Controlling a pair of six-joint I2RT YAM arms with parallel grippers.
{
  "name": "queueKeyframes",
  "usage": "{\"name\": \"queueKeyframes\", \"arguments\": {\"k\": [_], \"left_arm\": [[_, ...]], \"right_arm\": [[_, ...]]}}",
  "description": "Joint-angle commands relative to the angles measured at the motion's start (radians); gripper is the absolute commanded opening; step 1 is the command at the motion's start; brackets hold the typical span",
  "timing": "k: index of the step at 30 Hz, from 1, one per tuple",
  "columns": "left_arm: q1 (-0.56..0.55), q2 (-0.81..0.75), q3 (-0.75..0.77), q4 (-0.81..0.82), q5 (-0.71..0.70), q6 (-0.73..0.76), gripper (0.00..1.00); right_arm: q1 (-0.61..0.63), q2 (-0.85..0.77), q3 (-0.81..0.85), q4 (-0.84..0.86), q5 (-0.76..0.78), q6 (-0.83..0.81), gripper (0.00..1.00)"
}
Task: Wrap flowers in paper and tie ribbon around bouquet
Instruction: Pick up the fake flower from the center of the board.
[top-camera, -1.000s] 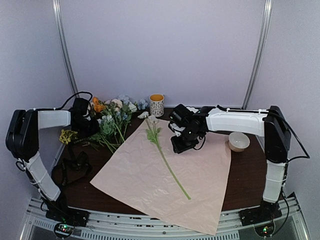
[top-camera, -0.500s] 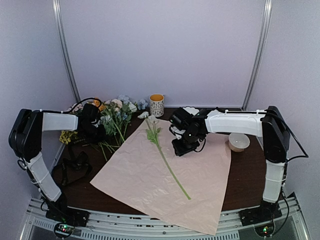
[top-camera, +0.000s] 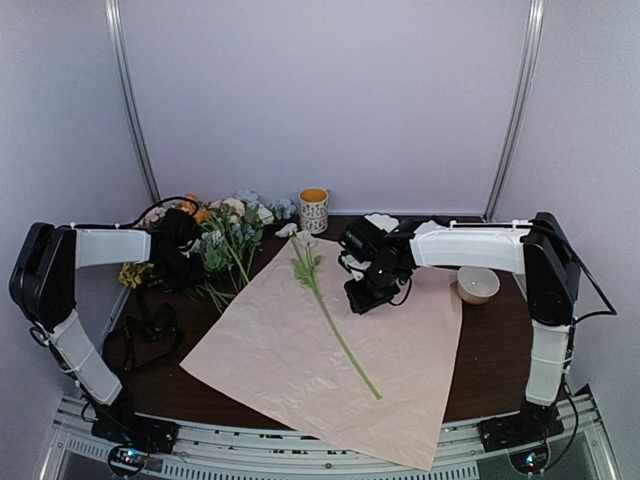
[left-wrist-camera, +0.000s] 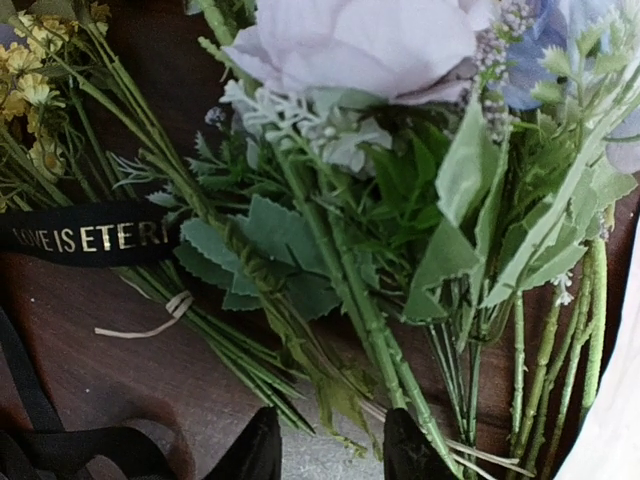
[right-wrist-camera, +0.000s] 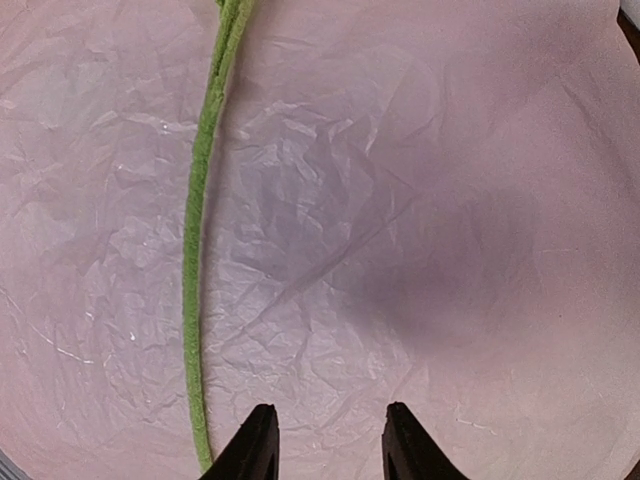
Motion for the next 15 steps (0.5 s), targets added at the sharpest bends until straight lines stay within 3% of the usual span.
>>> {"name": "queueKeyframes", "arguments": {"k": [1, 6, 15], "left_arm": [[0.0, -0.038, -0.026, -0.001, -0.028, 0.028, 0.4], [-0.007, -0.024, -0.073, 0.078, 0.086, 0.019, 0.43], [-0.089, -0.044, -0.086, 0.086, 0.097, -0.006, 0.35]], "right_arm": [[-0.004, -0.03, -0.027, 0.011, 0.013, -0.007, 0.36], [-0.004, -0.025, -0.031, 0.011, 0.01, -0.006, 0.36], [-0.003, -0.029, -0.047, 0.015, 0.018, -0.004, 0.36]]}}
